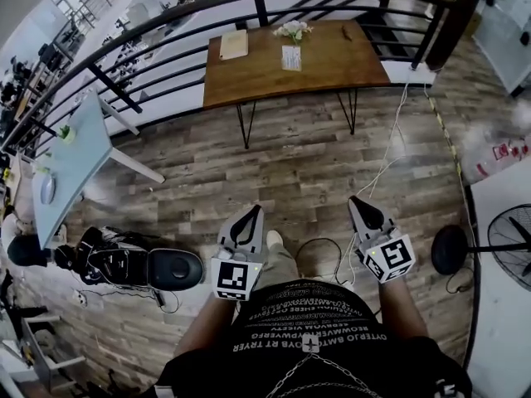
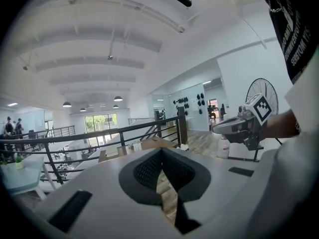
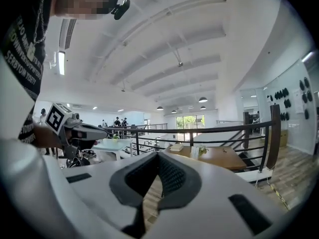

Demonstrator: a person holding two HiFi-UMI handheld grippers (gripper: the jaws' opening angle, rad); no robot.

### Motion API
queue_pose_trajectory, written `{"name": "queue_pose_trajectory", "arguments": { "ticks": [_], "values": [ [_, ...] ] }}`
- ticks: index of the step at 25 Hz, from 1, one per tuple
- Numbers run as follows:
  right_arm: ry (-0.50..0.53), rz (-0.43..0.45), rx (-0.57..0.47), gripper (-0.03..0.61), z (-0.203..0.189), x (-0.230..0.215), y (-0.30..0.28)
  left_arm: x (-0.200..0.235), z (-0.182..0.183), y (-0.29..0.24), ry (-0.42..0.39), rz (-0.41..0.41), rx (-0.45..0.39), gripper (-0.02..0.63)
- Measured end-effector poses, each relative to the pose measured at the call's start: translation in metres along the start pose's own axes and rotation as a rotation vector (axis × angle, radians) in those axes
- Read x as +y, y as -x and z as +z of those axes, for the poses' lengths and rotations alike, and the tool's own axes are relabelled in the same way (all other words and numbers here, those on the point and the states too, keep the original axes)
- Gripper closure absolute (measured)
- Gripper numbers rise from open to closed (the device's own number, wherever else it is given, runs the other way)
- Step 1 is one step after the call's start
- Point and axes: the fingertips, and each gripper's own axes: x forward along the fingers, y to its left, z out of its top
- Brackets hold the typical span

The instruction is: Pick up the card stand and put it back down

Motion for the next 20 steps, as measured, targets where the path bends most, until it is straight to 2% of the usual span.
{"name": "queue_pose_trajectory", "arguments": {
  "ticks": [7, 12, 20],
  "values": [
    [0.028, -0.023, 0.023, 0.565, 0.023, -0.011, -0.071, 0.068, 0.018, -0.052, -0.016, -0.029, -0.053, 0.594],
    [0.029, -0.037, 0.009, 0.565, 0.041, -0.015, -0.123, 0.117, 0.014, -0.072, -0.019, -0.027, -0.036, 0.594],
    [0.057, -0.046, 0.046, 0.565, 0.049, -0.004, -0.174, 0.166, 0.018, -0.096, -0.002, -0.054, -0.064, 0.594]
  ]
}}
